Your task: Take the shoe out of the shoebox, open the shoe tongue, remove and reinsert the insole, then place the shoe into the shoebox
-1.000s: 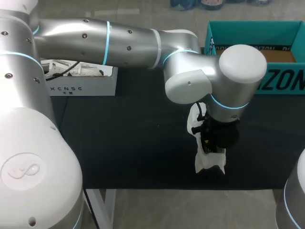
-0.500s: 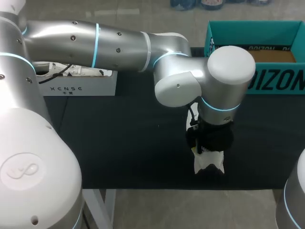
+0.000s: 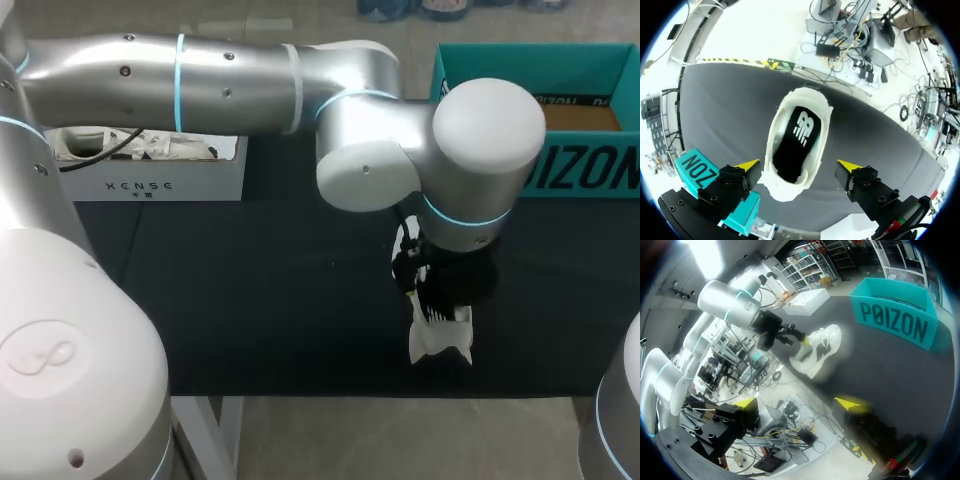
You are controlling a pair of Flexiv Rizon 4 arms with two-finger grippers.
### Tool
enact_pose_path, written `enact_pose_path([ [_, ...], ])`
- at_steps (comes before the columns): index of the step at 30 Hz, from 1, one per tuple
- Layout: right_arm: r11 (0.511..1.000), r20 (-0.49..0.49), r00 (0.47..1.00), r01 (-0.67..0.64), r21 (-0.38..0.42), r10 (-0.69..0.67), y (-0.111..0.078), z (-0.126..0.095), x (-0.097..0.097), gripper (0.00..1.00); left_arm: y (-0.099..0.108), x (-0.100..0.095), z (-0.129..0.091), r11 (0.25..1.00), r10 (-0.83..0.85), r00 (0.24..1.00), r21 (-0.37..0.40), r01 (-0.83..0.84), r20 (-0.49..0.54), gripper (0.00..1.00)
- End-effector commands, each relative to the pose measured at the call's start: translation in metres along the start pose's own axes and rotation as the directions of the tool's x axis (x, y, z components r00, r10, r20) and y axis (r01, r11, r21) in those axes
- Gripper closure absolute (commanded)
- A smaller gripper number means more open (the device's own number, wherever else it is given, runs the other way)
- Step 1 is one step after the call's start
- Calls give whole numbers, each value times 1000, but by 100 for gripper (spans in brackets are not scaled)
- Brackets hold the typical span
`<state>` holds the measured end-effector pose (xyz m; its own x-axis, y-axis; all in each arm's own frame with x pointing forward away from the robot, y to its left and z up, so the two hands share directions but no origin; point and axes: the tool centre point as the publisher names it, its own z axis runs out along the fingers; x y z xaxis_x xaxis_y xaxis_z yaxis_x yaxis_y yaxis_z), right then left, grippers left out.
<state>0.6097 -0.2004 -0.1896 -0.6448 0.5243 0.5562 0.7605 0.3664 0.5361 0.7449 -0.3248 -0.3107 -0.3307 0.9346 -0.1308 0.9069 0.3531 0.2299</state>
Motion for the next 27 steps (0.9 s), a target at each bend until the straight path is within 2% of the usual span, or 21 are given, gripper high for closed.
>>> enact_pose_path([
  [1,1000,269,963,1,-9,1,-5,1,8,0,7,12,-26,1000,-13,1000,-23,13,8,0],
  [4,1000,269,963,1,-9,1,-5,1,8,0,17,16,-30,999,-30,1000,-34,30,3,0],
  [5,1000,269,963,1,-9,1,-5,1,8,0,20,16,-31,999,-29,1000,-40,29,-3,25],
  [6,1000,269,963,1,-9,1,-5,1,8,0,23,17,-32,998,-29,1000,-51,29,-5,69],
  [7,1000,269,963,1,-9,1,-5,1,8,0,25,17,-33,998,-30,1000,-62,30,0,100],
  [11,1000,269,963,1,-9,1,-5,1,8,0,38,11,-31,995,-40,999,-90,37,-31,100],
  [16,1000,269,963,1,-9,1,-5,1,8,0,46,1,-12,996,-47,997,-74,42,-61,100],
  [24,1000,269,963,1,-9,1,-5,1,8,0,38,-9,19,999,-42,996,-16,41,-77,100],
  [27,1000,269,963,1,-9,1,-5,1,8,0,32,-6,19,998,-55,995,2,56,-77,100],
])
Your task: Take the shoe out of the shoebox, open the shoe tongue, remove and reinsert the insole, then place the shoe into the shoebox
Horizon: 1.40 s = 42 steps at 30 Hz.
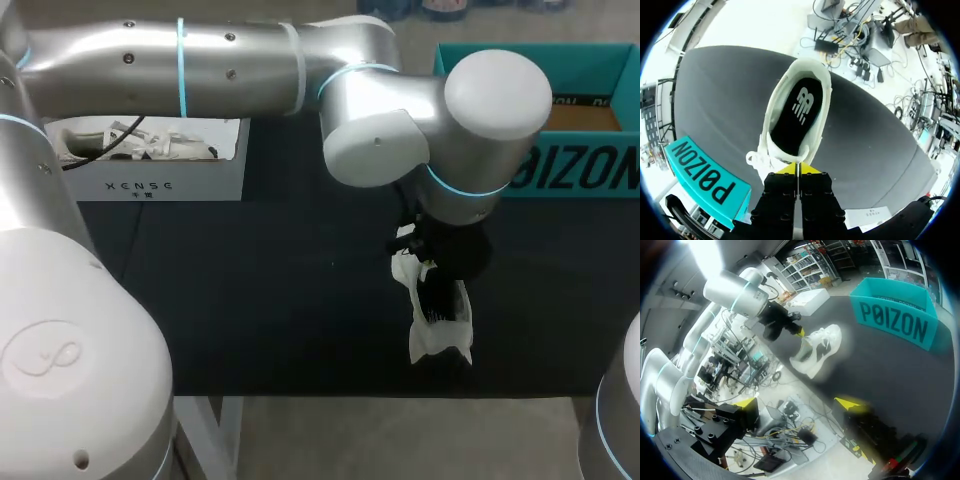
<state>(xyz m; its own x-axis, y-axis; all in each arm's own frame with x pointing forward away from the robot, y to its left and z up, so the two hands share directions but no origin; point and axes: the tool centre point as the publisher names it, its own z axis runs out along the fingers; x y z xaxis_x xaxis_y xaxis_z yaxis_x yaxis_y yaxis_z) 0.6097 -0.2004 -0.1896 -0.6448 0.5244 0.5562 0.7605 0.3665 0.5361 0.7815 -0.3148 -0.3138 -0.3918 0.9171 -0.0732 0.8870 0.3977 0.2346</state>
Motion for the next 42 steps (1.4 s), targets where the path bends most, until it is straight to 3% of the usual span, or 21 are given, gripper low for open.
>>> enact_pose_path([
  [1,1000,268,963,1,-9,2,-5,1,8,0,-6,-2,5,1000,-15,1000,27,15,-4,100],
  [6,1000,268,963,1,-9,2,-5,1,8,0,-15,17,-10,990,-114,992,75,118,-48,100],
  [10,1000,268,963,1,-9,2,-5,1,8,0,-22,40,-33,965,-246,958,61,257,-146,100],
  [15,1000,268,963,1,-9,2,-5,1,8,0,-43,72,-43,879,-448,847,32,476,-286,100],
  [16,1000,268,963,1,-9,2,-5,1,8,0,-45,73,-42,879,-443,847,45,475,-294,88],
  [17,1000,268,963,1,-9,2,-5,1,8,0,-47,72,-42,892,-419,863,53,450,-283,35],
  [18,1000,268,963,1,-9,2,-5,1,8,0,-50,69,-43,896,-411,866,48,441,-284,0],
  [19,1000,268,963,1,-9,2,-5,1,8,0,-53,65,-45,921,-371,896,29,389,-244,0],
  [36,1000,268,963,1,-9,2,-5,1,8,0,-53,65,-45,921,-371,896,29,389,-244,0],
  [38,1000,268,963,1,-9,2,-5,1,8,0,-50,69,-54,849,-486,831,77,522,-271,0],
  [42,1000,268,963,1,-9,2,-5,1,8,0,-64,86,-61,581,-748,561,58,812,-355,0],
])
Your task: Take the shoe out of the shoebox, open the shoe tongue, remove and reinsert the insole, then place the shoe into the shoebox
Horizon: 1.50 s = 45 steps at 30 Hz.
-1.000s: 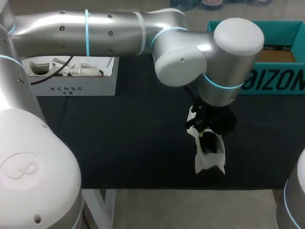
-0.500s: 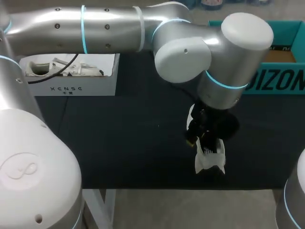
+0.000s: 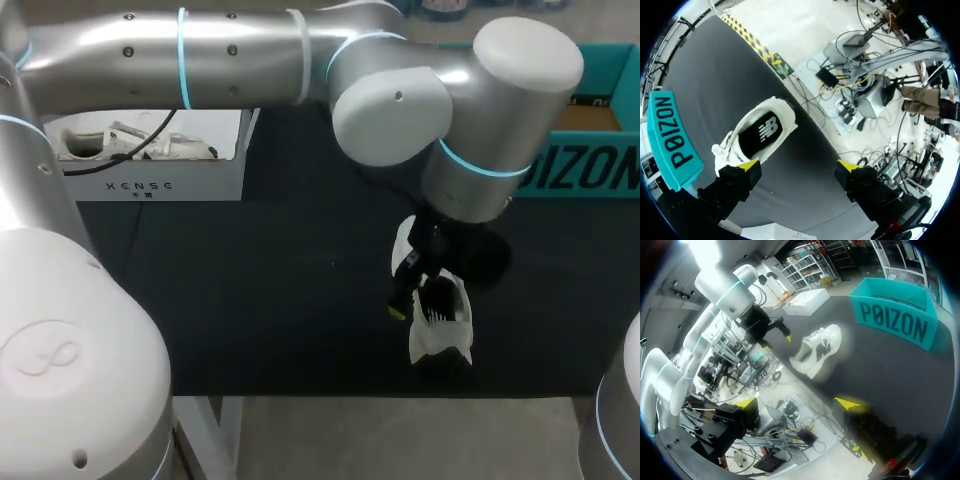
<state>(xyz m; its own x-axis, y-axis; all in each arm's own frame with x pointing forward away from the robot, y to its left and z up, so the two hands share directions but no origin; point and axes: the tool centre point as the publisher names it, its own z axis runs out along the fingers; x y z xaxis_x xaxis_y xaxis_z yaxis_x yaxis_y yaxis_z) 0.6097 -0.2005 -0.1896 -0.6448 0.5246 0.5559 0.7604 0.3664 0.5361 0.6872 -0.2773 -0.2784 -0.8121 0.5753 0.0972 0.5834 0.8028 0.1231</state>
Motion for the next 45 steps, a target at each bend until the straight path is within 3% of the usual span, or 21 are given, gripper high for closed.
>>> enact_pose_path([
  [1,1000,268,963,1,-9,2,-5,1,8,0,4,24,3,872,-451,884,151,466,-123,0],
  [5,1000,268,963,1,-9,2,-5,1,8,0,0,42,14,756,-602,777,180,629,-184,0],
  [6,1000,268,963,1,-9,2,-5,1,8,0,-1,42,16,729,-642,741,140,670,-198,0],
  [10,1000,268,963,1,-9,2,-5,1,8,0,-12,41,20,677,-687,693,155,720,-218,0],
  [12,1000,268,963,1,-9,2,-5,1,8,0,-18,37,21,675,-691,693,159,720,-205,0],
  [15,1000,268,963,1,-9,2,-5,1,8,0,-23,29,21,678,-673,717,238,696,-180,0],
  [26,1000,268,963,1,-9,2,-5,1,8,0,-23,29,21,678,-673,717,238,696,-180,0],
  [34,1000,268,963,1,-9,2,-5,1,8,0,-41,21,21,717,-658,744,208,666,-114,0],
  [45,1000,268,963,1,-9,2,-5,1,8,0,-74,-4,40,749,-634,767,164,642,-105,0],
])
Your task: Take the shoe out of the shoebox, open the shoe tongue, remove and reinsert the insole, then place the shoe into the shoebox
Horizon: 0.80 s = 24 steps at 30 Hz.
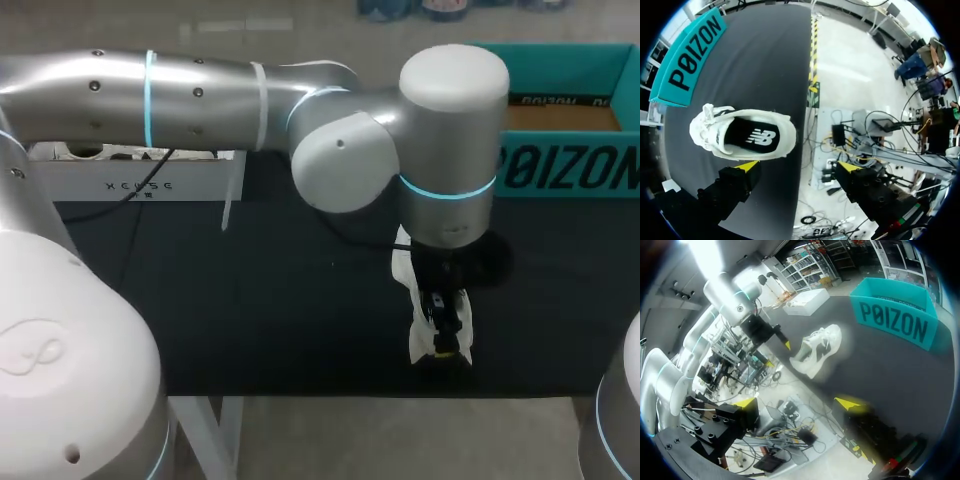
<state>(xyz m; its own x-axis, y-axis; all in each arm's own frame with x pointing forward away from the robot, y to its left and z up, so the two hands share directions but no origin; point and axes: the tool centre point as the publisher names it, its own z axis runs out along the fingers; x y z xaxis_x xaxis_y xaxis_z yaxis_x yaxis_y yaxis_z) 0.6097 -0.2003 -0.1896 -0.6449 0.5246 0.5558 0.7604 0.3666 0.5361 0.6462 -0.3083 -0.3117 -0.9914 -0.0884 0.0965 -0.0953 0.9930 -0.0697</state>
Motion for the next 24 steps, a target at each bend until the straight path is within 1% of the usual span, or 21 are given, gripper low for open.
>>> enact_pose_path([
  [1,1000,268,963,1,-9,2,-5,1,8,0,-25,-1,20,998,5,1000,-67,-5,-3,0],
  [5,1000,268,963,1,-9,2,-5,1,8,0,-30,-1,30,995,5,1000,-96,-6,-2,0],
  [11,1000,268,963,1,-9,2,-5,1,8,0,-29,-2,39,994,-7,1000,-109,8,3,0],
  [19,1000,268,963,1,-9,2,-5,1,8,0,-25,-6,43,994,-13,1000,-106,14,9,0],
  [24,1000,268,963,1,-9,2,-5,1,8,0,-19,-8,45,996,-10,1000,-89,10,7,0],
])
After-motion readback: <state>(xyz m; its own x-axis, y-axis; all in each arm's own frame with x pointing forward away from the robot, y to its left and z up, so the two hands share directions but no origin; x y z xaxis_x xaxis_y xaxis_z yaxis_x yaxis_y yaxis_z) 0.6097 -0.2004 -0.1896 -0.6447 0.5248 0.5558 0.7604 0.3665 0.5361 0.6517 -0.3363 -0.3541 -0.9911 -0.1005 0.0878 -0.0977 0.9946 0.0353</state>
